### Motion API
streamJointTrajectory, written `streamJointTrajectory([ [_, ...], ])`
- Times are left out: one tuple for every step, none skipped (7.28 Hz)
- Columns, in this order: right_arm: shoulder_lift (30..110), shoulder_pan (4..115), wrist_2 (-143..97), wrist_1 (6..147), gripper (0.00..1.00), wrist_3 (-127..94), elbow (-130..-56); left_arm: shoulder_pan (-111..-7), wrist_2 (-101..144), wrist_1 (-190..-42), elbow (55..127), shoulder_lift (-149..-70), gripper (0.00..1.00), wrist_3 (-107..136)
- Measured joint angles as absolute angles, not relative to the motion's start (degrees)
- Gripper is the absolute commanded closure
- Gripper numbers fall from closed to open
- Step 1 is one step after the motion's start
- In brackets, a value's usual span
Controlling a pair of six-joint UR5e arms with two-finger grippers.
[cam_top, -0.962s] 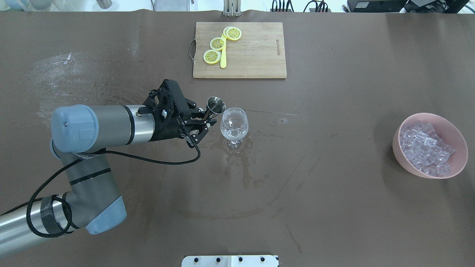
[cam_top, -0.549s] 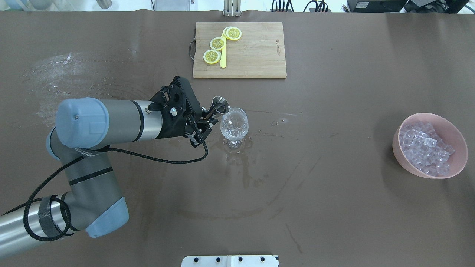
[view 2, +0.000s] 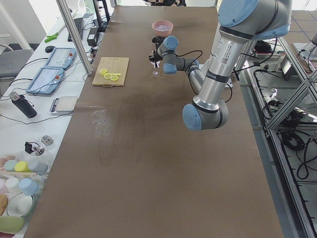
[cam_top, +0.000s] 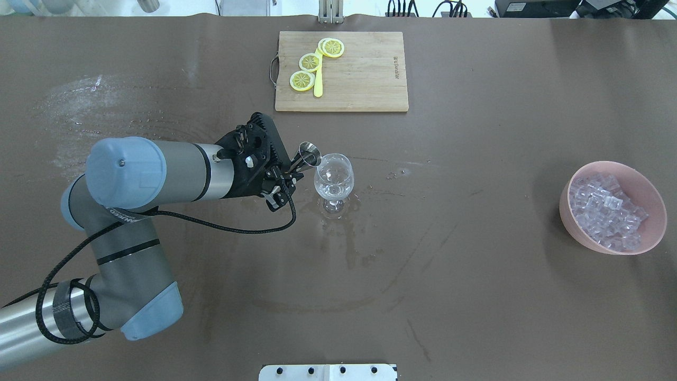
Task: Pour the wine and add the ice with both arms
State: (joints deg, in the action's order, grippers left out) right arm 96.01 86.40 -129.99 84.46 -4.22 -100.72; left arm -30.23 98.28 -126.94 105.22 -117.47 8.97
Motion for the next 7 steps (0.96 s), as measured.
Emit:
streamJointTrajectory([
  [96.0, 86.4, -130.0, 84.5, 0.0, -4.2, -100.7, -30.2, 98.2, -126.3, 105.3, -117.5, 1.0, 8.8],
  [96.0, 86.4, -130.0, 84.5, 0.0, -4.2, -100.7, -30.2, 98.2, -125.1, 105.9, -117.6, 1.0, 8.7],
  [96.0, 86.4, -130.0, 84.5, 0.0, -4.2, -100.6, -30.2, 98.2, -123.1, 106.9, -117.6, 1.0, 8.2],
  [96.0, 86.4, -130.0, 84.5, 0.0, -4.2, -100.5, -30.2, 98.2, -120.9, 108.1, -117.7, 1.0, 7.3],
  [96.0, 86.4, -130.1, 84.5, 0.0, -4.2, -100.3, -30.2, 98.1, -118.6, 108.9, -118.2, 1.0, 6.7],
  [96.0, 86.4, -130.1, 84.5, 0.0, -4.2, -100.3, -30.2, 98.0, -116.5, 109.2, -119.1, 1.0, 6.5],
  [96.0, 86.4, -130.2, 84.5, 0.0, -4.2, -100.3, -30.1, 97.9, -114.3, 109.3, -120.1, 1.0, 6.4],
])
